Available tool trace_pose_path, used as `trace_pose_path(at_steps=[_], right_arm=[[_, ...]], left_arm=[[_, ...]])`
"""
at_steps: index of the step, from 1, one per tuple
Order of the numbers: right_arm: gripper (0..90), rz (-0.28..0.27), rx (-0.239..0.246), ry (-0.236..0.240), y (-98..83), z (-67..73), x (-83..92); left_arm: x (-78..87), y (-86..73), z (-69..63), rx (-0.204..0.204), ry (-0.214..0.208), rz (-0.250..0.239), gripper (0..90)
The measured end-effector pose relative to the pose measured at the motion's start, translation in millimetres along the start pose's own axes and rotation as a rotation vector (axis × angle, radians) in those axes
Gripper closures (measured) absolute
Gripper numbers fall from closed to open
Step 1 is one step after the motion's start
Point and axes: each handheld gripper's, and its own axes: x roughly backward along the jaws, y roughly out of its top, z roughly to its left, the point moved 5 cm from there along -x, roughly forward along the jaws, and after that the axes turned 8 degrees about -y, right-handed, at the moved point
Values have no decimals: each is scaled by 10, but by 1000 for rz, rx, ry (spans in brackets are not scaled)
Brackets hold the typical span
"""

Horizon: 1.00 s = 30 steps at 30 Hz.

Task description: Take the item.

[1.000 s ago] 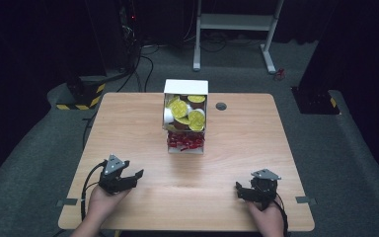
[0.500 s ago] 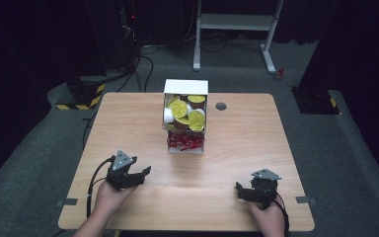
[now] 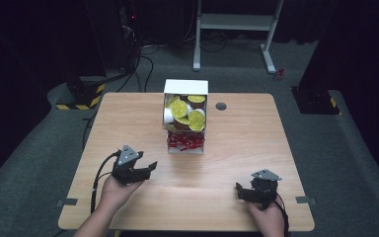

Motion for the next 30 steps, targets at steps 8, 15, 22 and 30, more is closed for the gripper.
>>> trace_pose_path(at_steps=[8, 15, 22, 30], right_arm=[[79, 3, -1, 1, -8, 2, 9], [79, 3, -1, 1, -8, 2, 9], [79, 3, -1, 1, -8, 2, 9], [79, 3, -1, 1, -8, 2, 9]], left_arm=[[-71, 121, 6, 29, -26, -21, 337], [-141, 235, -3, 17, -19, -28, 338], [-239, 358, -19, 20, -24, -40, 339], [-380, 501, -58, 22, -34, -47, 351]])
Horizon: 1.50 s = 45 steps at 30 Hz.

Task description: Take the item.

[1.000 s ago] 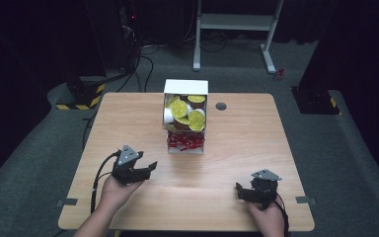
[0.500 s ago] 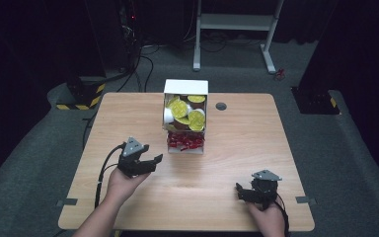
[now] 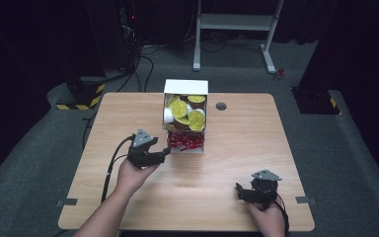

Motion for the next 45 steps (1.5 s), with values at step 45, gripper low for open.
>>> trace_pose_path(at_steps=[45], right_arm=[[81, -2, -3, 1, -1, 1, 1]], left_arm=[[-257, 51, -5, -38, 53, -10, 675]])
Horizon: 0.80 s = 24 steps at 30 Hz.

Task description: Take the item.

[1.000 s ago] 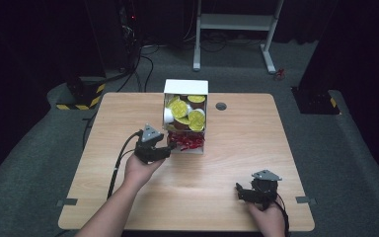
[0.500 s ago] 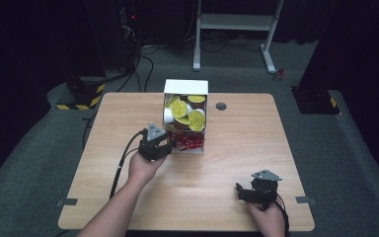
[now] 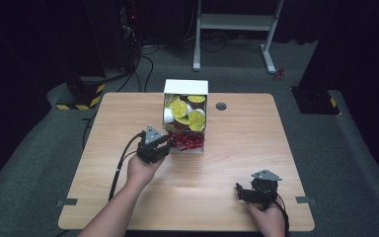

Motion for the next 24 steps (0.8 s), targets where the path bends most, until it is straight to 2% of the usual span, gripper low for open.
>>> trace_pose_path(at_steps=[12, 18, 24], right_arm=[[81, 0, 0, 0, 0, 0, 0], [81, 0, 0, 0, -1, 0, 0], [80, 1, -1, 0, 0, 1, 1]], left_arm=[[119, -31, -66, -4, -8, -29, 677], [234, -57, -141, -34, -2, -38, 678], [286, -73, -160, -30, -6, -43, 674]])
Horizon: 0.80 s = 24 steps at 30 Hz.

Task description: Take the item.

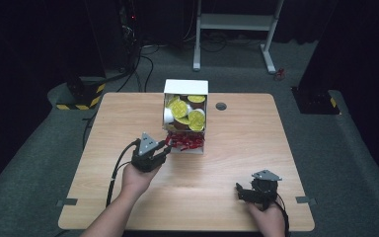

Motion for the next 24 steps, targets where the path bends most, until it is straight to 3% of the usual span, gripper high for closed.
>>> trace_pose_path(at_steps=[4, 5, 11, 16, 24], right_arm=[[81, -1, 1, 0, 1, -1, -1], [81, -1, 1, -1, 1, -1, -1], [81, -1, 1, 0, 1, -1, -1], [81, -1, 1, 0, 1, -1, -1], [81, -1, 1, -1, 1, -1, -1]], left_arm=[[-14, 11, 11, 1, 0, 4, 656], [-24, 18, 12, 0, 3, 7, 584], [-99, 54, 32, -22, 47, 19, 437], [-182, 64, 59, -3, 41, 42, 439], [-246, 57, 68, -16, 51, 52, 590]])
